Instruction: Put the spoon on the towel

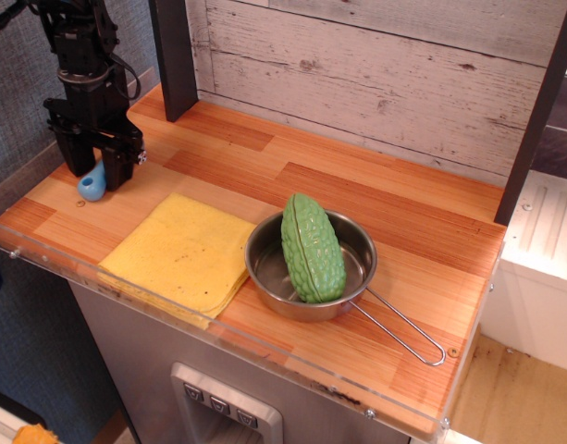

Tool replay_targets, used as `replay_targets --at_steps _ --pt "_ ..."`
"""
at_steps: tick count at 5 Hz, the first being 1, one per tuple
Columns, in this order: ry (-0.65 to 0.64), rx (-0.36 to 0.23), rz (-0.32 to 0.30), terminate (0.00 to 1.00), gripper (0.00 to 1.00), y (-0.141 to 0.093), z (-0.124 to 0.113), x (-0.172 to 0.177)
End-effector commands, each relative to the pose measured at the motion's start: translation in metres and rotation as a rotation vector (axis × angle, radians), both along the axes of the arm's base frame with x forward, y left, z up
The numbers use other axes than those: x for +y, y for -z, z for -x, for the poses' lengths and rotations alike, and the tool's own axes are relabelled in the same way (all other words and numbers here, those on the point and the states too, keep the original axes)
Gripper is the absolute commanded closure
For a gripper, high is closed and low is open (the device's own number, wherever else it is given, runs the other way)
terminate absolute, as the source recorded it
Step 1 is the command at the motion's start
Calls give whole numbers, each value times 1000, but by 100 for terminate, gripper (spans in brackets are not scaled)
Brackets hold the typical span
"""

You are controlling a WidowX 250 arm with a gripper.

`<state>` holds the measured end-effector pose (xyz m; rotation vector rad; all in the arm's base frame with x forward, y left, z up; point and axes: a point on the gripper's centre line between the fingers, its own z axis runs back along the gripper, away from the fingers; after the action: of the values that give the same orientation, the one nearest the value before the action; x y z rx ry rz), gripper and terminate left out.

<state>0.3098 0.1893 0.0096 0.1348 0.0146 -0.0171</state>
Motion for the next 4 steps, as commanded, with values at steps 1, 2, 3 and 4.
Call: replay_targets --at_steps 1,2,3,4 --pt "8 -174 7 0 100 -58 8 -17" --pt "10 -234 69 0 100 -82 21 -51" --pt "68 -193 116 0 100 -78 38 -89" --pt "97 -147 109 0 100 -61 53 -111"
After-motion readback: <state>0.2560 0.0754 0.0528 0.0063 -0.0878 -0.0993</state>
